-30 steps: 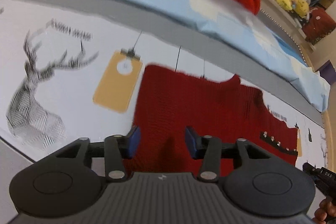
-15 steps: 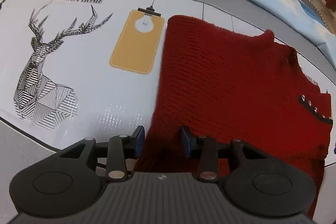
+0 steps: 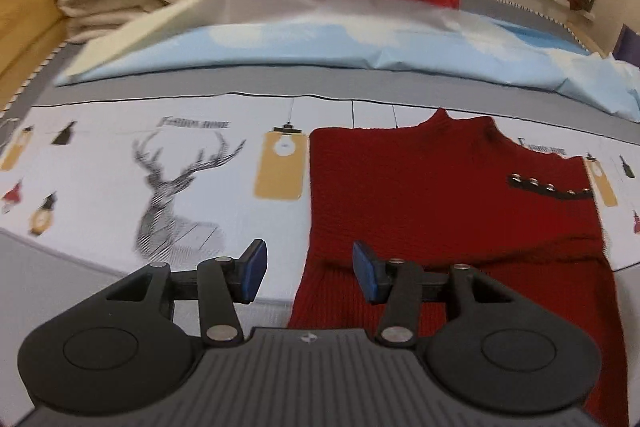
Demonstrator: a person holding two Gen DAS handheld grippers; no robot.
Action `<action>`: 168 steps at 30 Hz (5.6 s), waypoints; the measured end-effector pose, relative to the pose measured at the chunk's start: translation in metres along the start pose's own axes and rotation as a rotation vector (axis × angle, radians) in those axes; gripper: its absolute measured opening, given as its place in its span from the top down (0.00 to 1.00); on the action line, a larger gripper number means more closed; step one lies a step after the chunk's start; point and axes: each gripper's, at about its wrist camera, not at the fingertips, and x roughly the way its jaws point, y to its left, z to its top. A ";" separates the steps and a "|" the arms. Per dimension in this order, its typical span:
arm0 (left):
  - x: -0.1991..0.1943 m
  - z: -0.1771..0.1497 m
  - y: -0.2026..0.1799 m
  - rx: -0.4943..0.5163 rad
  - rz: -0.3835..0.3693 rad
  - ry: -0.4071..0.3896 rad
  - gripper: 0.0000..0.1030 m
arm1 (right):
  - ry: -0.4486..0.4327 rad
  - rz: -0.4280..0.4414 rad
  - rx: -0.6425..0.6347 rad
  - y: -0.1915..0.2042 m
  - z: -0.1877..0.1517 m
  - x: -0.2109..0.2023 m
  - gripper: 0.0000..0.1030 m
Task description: Fold small clothes
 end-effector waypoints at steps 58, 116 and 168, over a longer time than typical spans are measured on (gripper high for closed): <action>-0.028 -0.268 0.076 -0.175 -0.138 0.252 0.58 | 0.401 -0.138 0.036 -0.157 -0.237 -0.084 0.55; -0.175 -0.182 0.134 -0.191 -0.430 -0.019 0.93 | 0.064 0.355 0.180 -0.173 -0.141 -0.286 0.95; 0.009 -0.080 0.080 -0.227 -0.217 -0.080 0.78 | -0.204 0.082 0.012 -0.106 -0.093 -0.072 0.86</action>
